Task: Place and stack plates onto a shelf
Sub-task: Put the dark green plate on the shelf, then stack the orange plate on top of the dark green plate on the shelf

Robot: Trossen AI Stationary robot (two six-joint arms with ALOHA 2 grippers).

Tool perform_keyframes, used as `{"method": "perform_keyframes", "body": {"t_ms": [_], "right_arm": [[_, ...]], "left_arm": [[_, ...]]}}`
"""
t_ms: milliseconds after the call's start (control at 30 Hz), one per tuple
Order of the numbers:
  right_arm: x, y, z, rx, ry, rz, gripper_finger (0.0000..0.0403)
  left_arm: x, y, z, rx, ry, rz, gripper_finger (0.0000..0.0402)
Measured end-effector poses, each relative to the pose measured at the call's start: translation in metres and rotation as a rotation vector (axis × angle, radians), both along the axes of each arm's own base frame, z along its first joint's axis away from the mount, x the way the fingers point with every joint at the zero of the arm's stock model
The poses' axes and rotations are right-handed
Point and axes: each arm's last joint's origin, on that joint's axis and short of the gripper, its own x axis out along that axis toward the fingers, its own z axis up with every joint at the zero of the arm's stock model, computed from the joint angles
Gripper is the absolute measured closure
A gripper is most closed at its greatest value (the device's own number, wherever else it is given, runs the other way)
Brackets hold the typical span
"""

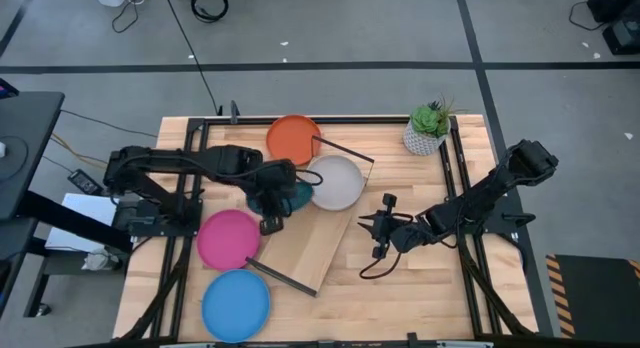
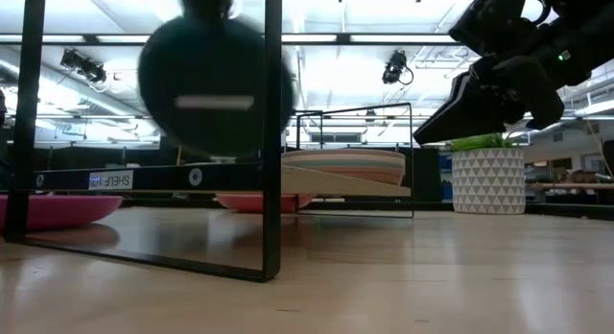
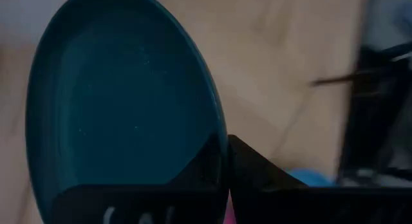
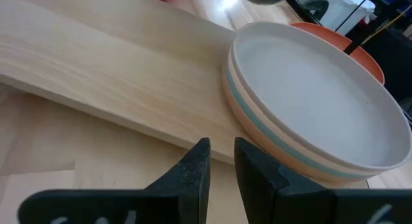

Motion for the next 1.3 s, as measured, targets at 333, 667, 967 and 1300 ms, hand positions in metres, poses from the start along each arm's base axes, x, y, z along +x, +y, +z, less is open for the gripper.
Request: {"method": "perform_keyframes", "body": {"t_ms": [333, 667, 967, 1300], "right_arm": [[-0.001, 0.003, 0.000, -0.014, 0.003, 0.021, 0.0326], [0.000, 0.006, 0.003, -0.022, -0.015, 0.051, 0.0326], [0.000, 0.007, 0.003, -0.032, -0.016, 0.061, 0.0326], [0.000, 0.007, 0.003, -0.040, -0.013, 0.068, 0.0326]], "left_arm": [[0.010, -0.052, 0.002, -0.100, -0.028, 0.098, 0.0386], [0.050, -0.084, -0.022, -0.036, 0.012, 0.179, 0.0386], [0.076, -0.090, -0.041, -0.040, 0.102, 0.204, 0.0383], [0.083, -0.100, -0.048, -0.095, 0.097, 0.185, 0.0264]]}}
